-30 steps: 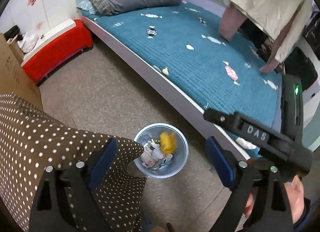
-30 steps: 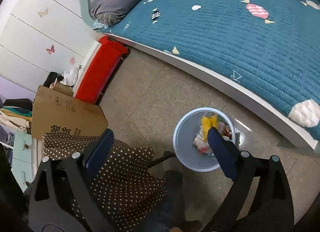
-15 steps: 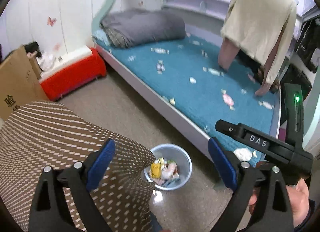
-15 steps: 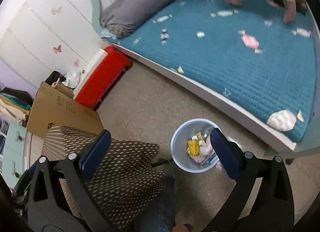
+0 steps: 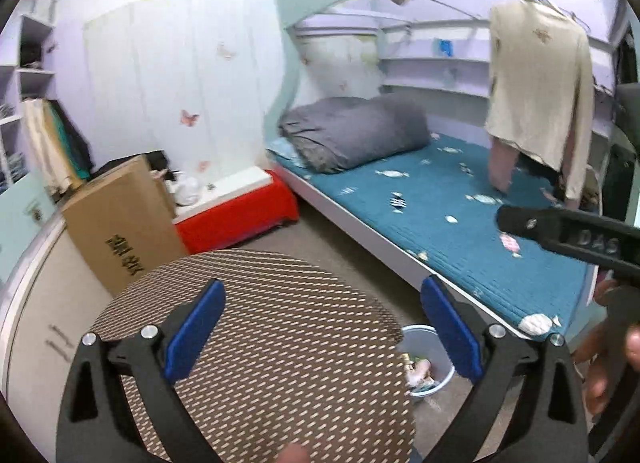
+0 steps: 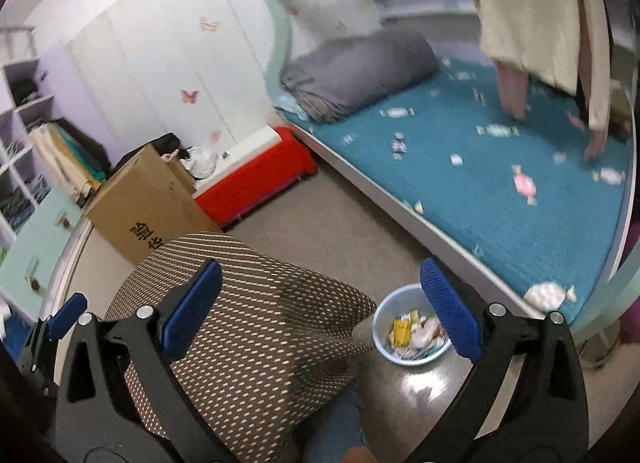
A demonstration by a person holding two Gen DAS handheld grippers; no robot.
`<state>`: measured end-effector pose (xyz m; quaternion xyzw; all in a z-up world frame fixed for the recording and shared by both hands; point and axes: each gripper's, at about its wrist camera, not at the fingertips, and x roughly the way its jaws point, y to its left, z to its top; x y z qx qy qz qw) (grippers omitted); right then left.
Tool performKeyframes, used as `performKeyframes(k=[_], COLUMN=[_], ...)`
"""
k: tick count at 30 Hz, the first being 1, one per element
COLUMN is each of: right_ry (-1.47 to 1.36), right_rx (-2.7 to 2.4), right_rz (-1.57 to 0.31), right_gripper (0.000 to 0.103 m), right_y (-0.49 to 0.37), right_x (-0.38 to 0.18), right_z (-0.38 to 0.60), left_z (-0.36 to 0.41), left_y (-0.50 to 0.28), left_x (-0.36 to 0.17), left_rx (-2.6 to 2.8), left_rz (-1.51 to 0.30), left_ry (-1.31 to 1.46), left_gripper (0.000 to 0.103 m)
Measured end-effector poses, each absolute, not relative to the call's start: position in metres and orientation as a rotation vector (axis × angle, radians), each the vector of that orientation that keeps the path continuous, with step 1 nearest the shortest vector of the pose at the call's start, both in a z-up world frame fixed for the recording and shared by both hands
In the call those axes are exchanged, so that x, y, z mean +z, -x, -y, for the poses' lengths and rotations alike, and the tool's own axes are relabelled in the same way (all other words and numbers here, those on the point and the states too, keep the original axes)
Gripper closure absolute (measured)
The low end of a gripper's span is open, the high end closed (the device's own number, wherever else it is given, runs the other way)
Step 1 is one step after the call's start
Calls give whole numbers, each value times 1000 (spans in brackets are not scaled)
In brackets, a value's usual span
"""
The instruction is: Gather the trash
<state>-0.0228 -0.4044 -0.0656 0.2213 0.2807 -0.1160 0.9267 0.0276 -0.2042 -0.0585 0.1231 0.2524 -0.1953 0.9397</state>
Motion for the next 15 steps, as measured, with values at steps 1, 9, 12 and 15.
performKeyframes(k=[1,9,12,15], right_ry=[-440,-294,-239,-171], right_rx=[-235,-204,-200,-202], right_rz=[-565,-458,-421,-381], right_gripper=[6,6,6,6], right_y=[25,46,53,61], right_x=[-58,-3,11,22], right_z=[397,337,319,302], left_z=[195,130,116,103], left_y=[-25,5,14,22], left_x=[-53,-10,1,12], left_rx=[-386,-285,-245,-222], left_rz=[-507,-399,-375,-355], left_ry=[-238,-135,-99,-58], left_gripper=[7,7,7,7])
